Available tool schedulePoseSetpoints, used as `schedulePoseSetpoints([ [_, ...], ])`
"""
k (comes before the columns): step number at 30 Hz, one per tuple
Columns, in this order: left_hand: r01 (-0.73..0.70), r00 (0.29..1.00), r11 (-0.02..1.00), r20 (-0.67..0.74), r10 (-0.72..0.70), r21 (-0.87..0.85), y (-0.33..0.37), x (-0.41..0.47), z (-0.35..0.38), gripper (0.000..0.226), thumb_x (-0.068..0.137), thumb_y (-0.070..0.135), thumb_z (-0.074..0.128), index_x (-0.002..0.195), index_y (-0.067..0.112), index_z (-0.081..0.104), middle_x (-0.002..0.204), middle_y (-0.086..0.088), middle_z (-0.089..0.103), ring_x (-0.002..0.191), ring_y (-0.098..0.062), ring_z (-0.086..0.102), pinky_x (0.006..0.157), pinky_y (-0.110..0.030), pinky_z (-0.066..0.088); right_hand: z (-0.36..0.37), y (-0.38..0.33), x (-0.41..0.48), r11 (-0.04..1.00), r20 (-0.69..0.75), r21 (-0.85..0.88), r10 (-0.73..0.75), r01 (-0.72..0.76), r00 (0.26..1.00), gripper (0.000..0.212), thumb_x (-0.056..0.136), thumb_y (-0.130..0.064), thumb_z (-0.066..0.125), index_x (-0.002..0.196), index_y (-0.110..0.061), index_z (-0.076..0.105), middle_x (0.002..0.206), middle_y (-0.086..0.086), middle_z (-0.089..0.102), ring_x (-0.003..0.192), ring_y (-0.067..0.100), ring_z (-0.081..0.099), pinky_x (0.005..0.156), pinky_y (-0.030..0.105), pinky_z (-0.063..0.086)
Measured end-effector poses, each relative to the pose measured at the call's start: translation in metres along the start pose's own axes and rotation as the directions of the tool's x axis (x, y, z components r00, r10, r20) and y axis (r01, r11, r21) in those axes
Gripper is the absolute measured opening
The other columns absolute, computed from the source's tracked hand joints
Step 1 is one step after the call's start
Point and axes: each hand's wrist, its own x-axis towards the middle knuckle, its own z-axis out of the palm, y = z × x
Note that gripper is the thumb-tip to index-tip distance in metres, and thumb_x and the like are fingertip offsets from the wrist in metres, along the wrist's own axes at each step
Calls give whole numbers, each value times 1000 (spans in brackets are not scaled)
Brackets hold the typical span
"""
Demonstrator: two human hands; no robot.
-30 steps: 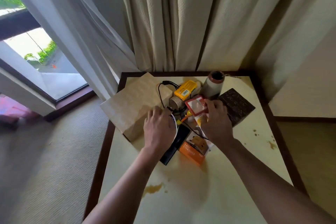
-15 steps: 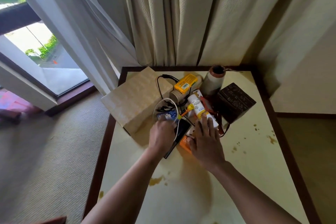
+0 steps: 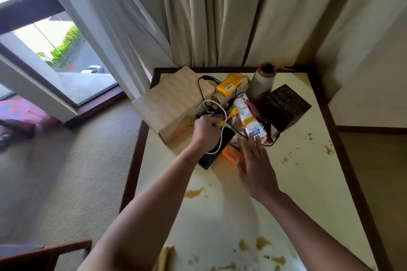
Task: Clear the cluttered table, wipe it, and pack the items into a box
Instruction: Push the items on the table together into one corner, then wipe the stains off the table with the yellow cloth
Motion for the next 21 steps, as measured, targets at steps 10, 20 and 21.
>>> schedulePoseSetpoints([
  [10,-96,959,995,-271,82,-40,-102,-175,-97,40,94,-9,56,108,20,80,113,5,76,102,-8,70,90,-25,57,35,-88,-119,985,232,122,-147,121,962,57,106,-30,34,161,-18,25,172,1,8,158,16,-7,128,34,-1],
  [20,487,829,872,-288,-479,-49,-251,-318,-127,41,108,31,42,134,8,64,134,-19,64,126,-32,56,107,-41,41,112,-183,-201,889,493,103,-435,445,754,60,99,-37,40,157,-22,36,168,10,22,156,32,16,123,54,25],
  [21,509,822,858,-261,-507,-66,-259,-320,-129,46,109,37,38,136,9,63,138,-17,63,129,-32,55,108,-40,39,125,-190,-207,856,510,64,-469,513,721,59,96,-42,42,153,-27,42,165,12,30,153,35,24,119,56,32],
])
